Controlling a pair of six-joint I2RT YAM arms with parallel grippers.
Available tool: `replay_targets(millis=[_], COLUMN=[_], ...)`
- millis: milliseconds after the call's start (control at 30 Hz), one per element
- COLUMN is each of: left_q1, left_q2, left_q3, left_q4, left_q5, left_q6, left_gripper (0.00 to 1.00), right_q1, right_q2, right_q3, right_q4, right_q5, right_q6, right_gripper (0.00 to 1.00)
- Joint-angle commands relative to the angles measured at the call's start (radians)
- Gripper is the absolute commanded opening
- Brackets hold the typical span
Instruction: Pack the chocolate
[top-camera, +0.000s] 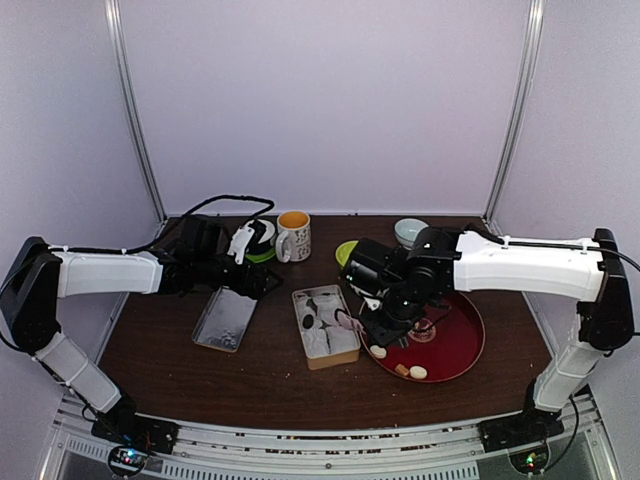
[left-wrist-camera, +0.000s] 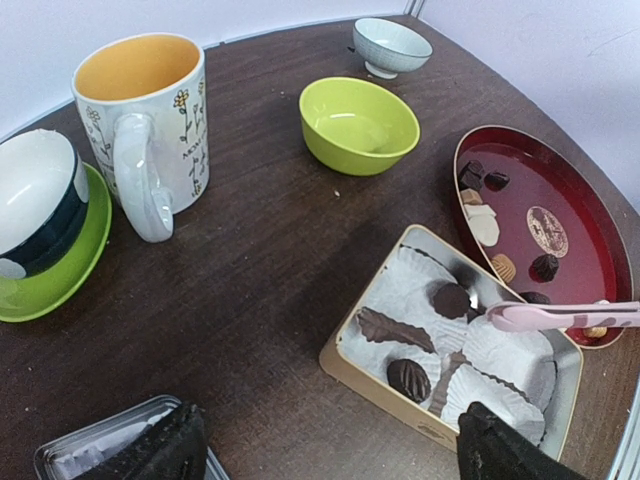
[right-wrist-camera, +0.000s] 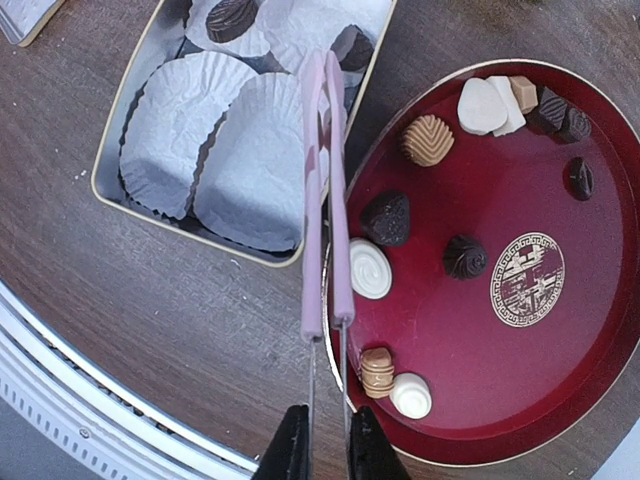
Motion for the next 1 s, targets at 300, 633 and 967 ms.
replay_targets(millis=[300, 633, 967], left_q1=[-0.001, -0.001, -0.002], left_q2=[-0.017, -0.013, -0.021], left_q3=[-0.006, -0.004, -0.006], left_q4=[0.023, 0.019, 0.016], left_q5=[0.002, -0.005, -0.012], left_q6=[0.012, 0.015, 0.023], left_gripper=[0.89, 0.89, 0.89], right_q1=[0.006, 0.005, -0.013], right_q2=[0.100, 0.141, -0.063], right_q3=[0.066, 0.164, 0.057], right_q4=[0.051, 0.096, 0.115], right_q5=[0.172, 0.243, 0.175], right_q6=[0.024, -0.025, -0.017], right_gripper=[0.00, 0.00, 0.02])
